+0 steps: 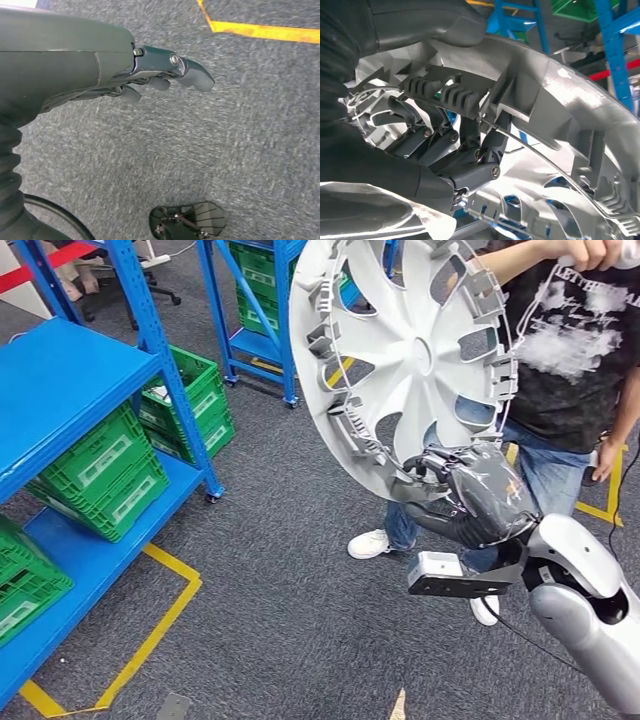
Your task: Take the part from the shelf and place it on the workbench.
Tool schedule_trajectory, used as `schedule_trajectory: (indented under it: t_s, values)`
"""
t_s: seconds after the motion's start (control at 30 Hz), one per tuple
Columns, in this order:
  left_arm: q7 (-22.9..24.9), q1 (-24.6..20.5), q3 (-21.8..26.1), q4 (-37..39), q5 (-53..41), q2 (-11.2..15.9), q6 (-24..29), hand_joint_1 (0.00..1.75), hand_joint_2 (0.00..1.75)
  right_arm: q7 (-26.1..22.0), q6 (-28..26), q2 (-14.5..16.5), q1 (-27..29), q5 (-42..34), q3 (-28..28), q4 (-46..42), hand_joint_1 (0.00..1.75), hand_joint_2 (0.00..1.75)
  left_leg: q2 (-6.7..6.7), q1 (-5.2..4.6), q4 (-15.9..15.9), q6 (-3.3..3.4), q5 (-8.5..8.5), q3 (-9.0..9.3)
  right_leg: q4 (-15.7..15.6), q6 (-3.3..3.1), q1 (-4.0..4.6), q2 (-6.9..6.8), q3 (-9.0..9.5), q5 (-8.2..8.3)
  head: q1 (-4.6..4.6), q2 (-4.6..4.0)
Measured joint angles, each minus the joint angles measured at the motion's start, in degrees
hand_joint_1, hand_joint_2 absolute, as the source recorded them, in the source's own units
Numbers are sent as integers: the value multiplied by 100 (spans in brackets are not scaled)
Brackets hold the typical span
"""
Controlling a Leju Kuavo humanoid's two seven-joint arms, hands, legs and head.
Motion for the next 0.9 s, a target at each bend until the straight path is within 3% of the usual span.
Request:
schedule_trajectory:
  t_s: [0.07, 0.1, 0.17, 0.23, 0.33, 0.37, 0.4, 0.43, 0.47, 0.53, 0.6, 0.67, 0.7, 0.77, 0.83, 0.9]
  values:
    - [0, -7, -7, 0, -2, -1, -1, 0, 175, 0, -1, 1, -26, -9, 1, -1, 175, 175, 79, -29, 12, -48, -25, 14, -605, -50, 39, -162, 342, 163, 4, -1]
    - [0, -6, -9, 0, -3, -1, -2, 0, 175, 1, -1, 1, -36, -13, 2, -1, 175, 175, 119, -44, 12, -72, -30, 19, -698, -83, 60, -181, 394, 157, 5, -1]
    - [0, -6, -12, 0, -3, -4, -2, 0, 175, 1, -2, 0, -46, -16, 2, -3, 175, 175, 207, -46, 3, -124, -45, 36, -720, -163, 69, -75, 401, 177, 6, -1]
    - [0, -15, -15, 0, -3, -6, -2, 0, 175, 1, -3, 0, -56, -16, 1, -5, 175, 175, 124, -27, 151, -177, -183, 4, -755, -232, 51, 18, 421, 202, -8, -1]
    - [1, -8, -18, 0, -3, -8, -2, 0, 175, 5, -4, 0, -63, -22, 11, -5, 175, 175, -149, -11, 1098, -215, -695, -389, -771, -296, 43, 157, 436, 212, -40, -1]
    - [2, 3, -18, 0, -3, -8, -2, 0, 175, 7, -4, 0, -60, -29, 19, -4, 175, 175, -179, -11, 1411, -219, -804, -531, -769, -302, 48, 219, 436, 211, -42, -1]
    - [3, 13, -18, 0, -2, -8, -2, 0, 175, 8, -4, 0, -59, -38, 27, -4, 175, 175, -192, -12, 1564, -217, -810, -605, -764, -306, 52, 284, 437, 211, -41, -2]
    - [4, 18, -18, 0, -1, -8, -2, 0, 175, 9, -4, 0, -58, -50, 33, -4, 175, 175, -204, -12, 1510, -209, -701, -589, -756, -305, 54, 355, 437, 210, -42, -2]
    - [4, 17, -18, 0, 1, -7, -2, 0, 175, 11, -4, 0, -59, -63, 37, -4, 175, 175, -232, -11, 1244, -193, -501, -481, -746, -302, 53, 422, 438, 208, -43, -2]
    - [5, 13, -20, 0, 3, -2, -2, 0, 175, 18, -5, 0, -58, -85, 38, -4, 175, 175, -421, 2, 518, -144, -120, -180, -712, -278, 54, 543, 424, 198, -41, -1]
    - [9, 12, -22, 0, 5, 2, -2, 0, 175, 26, -14, 0, -50, -102, 38, -4, 175, 175, -578, 5, 121, -113, -24, -17, -683, -222, 37, 644, 373, 202, -37, 0]
    - [14, 13, -29, 0, 6, 0, -2, 0, 175, 33, -24, -1, -28, -122, 36, -3, 175, 175, -535, -11, 58, -85, -47, 4, -687, -143, 7, 737, 328, 224, -39, 0]
    - [15, 12, -37, 0, 7, 1, -1, 0, 175, 38, -26, -2, -14, -131, 33, -3, 175, 175, -483, -11, 34, -57, -34, 13, -674, -109, -1, 718, 301, 212, -36, 0]
    - [14, 7, -54, 0, 15, -1, 0, 0, 175, 44, -32, -5, 1, -144, 27, -2, 175, 175, -374, 3, -16, 5, -7, 41, -399, -57, 5, 518, 148, 41, -10, 0]
    - [14, 17, -60, 0, 33, -2, -2, 0, 175, 48, -40, -5, 21, -150, 25, 0, 175, 175, -266, -5, -25, 37, -7, 48, 299, -23, 1, 271, -196, -287, 15, 0]
    - [15, 33, -61, 0, 49, -2, -4, 0, 175, 49, -49, -4, 54, -152, 26, 1, 175, 175, -145, -13, -24, 46, -17, 50, 861, 6, -12, 193, -478, -443, 16, 0]
